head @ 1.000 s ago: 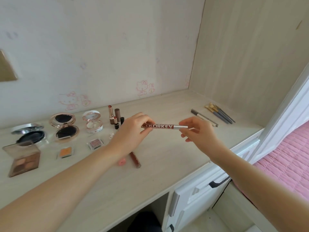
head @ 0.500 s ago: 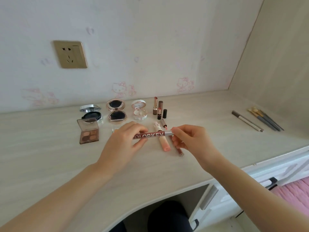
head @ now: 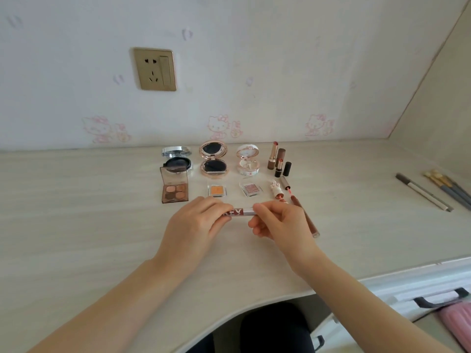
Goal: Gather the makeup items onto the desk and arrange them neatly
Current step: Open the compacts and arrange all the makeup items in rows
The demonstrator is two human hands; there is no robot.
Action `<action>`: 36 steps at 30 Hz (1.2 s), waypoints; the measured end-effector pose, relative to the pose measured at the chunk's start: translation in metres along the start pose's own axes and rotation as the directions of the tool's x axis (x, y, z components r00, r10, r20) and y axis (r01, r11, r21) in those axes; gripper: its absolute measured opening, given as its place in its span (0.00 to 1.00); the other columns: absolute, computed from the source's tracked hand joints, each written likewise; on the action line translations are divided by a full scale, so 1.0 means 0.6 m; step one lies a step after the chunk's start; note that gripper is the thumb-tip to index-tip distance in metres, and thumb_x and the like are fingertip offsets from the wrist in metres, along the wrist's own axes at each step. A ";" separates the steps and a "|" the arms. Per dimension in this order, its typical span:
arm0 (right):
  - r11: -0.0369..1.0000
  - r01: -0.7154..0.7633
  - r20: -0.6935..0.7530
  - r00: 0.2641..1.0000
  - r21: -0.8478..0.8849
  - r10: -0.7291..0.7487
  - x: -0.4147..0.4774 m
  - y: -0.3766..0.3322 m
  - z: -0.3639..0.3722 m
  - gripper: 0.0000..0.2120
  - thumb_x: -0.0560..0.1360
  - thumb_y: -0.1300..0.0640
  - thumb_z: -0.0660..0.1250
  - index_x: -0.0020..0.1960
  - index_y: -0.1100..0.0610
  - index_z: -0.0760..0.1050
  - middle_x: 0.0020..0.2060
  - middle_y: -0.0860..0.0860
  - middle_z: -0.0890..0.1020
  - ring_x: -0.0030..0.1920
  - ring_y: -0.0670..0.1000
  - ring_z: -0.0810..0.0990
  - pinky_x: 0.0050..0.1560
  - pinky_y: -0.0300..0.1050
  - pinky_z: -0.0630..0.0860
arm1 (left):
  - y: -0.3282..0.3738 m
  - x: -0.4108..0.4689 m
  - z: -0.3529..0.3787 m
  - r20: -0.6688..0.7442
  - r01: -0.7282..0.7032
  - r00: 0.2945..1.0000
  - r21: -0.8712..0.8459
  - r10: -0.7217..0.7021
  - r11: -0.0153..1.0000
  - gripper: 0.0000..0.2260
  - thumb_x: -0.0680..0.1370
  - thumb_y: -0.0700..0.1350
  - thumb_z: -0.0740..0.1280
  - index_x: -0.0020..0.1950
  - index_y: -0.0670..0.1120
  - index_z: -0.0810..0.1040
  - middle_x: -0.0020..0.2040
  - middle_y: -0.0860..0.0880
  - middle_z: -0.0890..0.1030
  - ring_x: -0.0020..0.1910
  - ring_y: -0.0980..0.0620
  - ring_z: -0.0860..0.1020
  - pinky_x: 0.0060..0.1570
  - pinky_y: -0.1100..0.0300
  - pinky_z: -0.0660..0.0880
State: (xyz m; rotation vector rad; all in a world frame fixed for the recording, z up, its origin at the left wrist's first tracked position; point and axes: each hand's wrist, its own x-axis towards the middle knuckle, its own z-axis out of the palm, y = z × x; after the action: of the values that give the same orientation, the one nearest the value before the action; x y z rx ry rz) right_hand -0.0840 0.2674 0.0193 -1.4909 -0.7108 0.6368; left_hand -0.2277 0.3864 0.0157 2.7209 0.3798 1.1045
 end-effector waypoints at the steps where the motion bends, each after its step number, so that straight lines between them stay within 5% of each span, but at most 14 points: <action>1: 1.000 0.014 -0.001 1.000 -0.010 -0.014 0.000 0.001 0.001 0.07 0.78 0.59 0.65 0.44 0.60 0.80 0.32 0.53 0.84 0.30 0.47 0.80 0.35 0.38 0.78 | 0.000 0.000 0.000 0.002 0.005 1.000 -0.008 -0.005 1.000 0.06 0.73 0.40 0.73 0.50 0.43 0.83 0.44 0.49 0.82 0.42 0.46 0.80 0.38 0.50 0.78; 6: 0.995 0.099 -0.019 0.995 -0.021 -0.100 -0.002 0.014 0.003 0.05 0.78 0.61 0.65 0.46 0.58 0.80 0.33 0.54 0.84 0.31 0.46 0.79 0.36 0.37 0.78 | -0.002 0.000 0.005 0.046 0.053 0.998 -0.081 -0.050 0.995 0.07 0.75 0.40 0.71 0.52 0.42 0.83 0.46 0.48 0.82 0.45 0.46 0.81 0.42 0.49 0.78; 10: 0.967 0.228 0.005 0.973 -0.115 -0.229 -0.005 0.017 0.003 0.09 0.75 0.69 0.66 0.47 0.57 0.80 0.44 0.52 0.83 0.42 0.46 0.82 0.41 0.40 0.78 | -0.008 -0.005 0.005 0.055 0.097 0.994 -0.140 -0.090 0.985 0.09 0.76 0.42 0.70 0.54 0.42 0.83 0.47 0.48 0.82 0.47 0.48 0.80 0.46 0.50 0.78; 13: 0.969 0.229 0.045 0.973 -0.090 -0.226 -0.010 0.015 0.004 0.12 0.73 0.64 0.70 0.53 0.51 0.77 0.50 0.51 0.81 0.48 0.47 0.82 0.44 0.41 0.79 | -0.007 -0.003 0.004 0.031 0.071 0.997 -0.132 -0.067 0.989 0.09 0.75 0.41 0.71 0.54 0.42 0.83 0.47 0.48 0.82 0.47 0.49 0.80 0.47 0.52 0.77; 16: 0.988 0.151 0.000 0.989 0.041 -0.151 -0.009 0.010 0.006 0.10 0.76 0.56 0.67 0.57 0.53 0.74 0.42 0.56 0.82 0.38 0.52 0.83 0.39 0.45 0.79 | -0.007 -0.004 0.005 0.007 0.047 0.999 -0.134 -0.047 0.990 0.08 0.75 0.42 0.70 0.54 0.43 0.83 0.47 0.50 0.81 0.47 0.50 0.80 0.48 0.54 0.76; 19: 0.984 0.168 0.010 0.986 -0.062 -0.168 -0.007 0.014 0.006 0.07 0.79 0.57 0.62 0.49 0.58 0.78 0.34 0.52 0.81 0.34 0.50 0.79 0.37 0.45 0.77 | -0.009 -0.005 0.006 0.005 0.037 0.999 -0.135 -0.037 0.990 0.08 0.76 0.42 0.69 0.54 0.43 0.82 0.47 0.50 0.81 0.47 0.51 0.79 0.48 0.55 0.76; 25: 0.968 0.240 0.113 0.966 -0.075 -0.231 -0.006 0.018 0.001 0.11 0.75 0.65 0.66 0.53 0.52 0.77 0.51 0.46 0.81 0.53 0.48 0.80 0.42 0.41 0.79 | -0.013 -0.005 0.007 0.005 0.030 1.000 -0.126 -0.030 0.992 0.09 0.76 0.43 0.69 0.54 0.43 0.83 0.47 0.49 0.81 0.46 0.50 0.79 0.47 0.53 0.76; 28: 0.983 0.184 0.072 0.980 -0.003 -0.183 -0.005 0.018 0.003 0.08 0.77 0.55 0.67 0.55 0.52 0.75 0.44 0.52 0.84 0.44 0.49 0.83 0.40 0.43 0.78 | -0.017 -0.004 0.007 0.011 0.016 1.000 -0.137 -0.014 0.990 0.10 0.76 0.45 0.68 0.54 0.43 0.83 0.47 0.50 0.81 0.47 0.51 0.79 0.48 0.54 0.76; 31: 0.982 0.173 0.047 0.984 -0.079 -0.169 -0.002 0.022 0.003 0.07 0.80 0.54 0.61 0.50 0.55 0.77 0.35 0.51 0.84 0.35 0.45 0.80 0.37 0.40 0.75 | -0.022 -0.006 0.007 0.012 0.018 1.000 -0.142 -0.017 0.990 0.10 0.76 0.46 0.67 0.54 0.44 0.83 0.47 0.51 0.81 0.47 0.53 0.79 0.48 0.57 0.75; 36: 0.959 0.228 0.089 0.972 -0.168 -0.216 -0.002 0.025 0.000 0.11 0.78 0.60 0.61 0.49 0.44 0.77 0.41 0.41 0.79 0.40 0.41 0.76 0.41 0.37 0.74 | -0.022 -0.005 0.007 0.006 0.029 1.000 -0.140 -0.028 0.990 0.11 0.76 0.46 0.67 0.54 0.44 0.83 0.47 0.51 0.81 0.46 0.52 0.79 0.47 0.54 0.76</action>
State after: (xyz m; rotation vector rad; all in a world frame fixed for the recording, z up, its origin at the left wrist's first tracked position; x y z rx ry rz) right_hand -0.0840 0.2662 0.0042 -1.5291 -0.9959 0.4643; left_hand -0.2288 0.3976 0.0072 2.5867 0.3262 1.0755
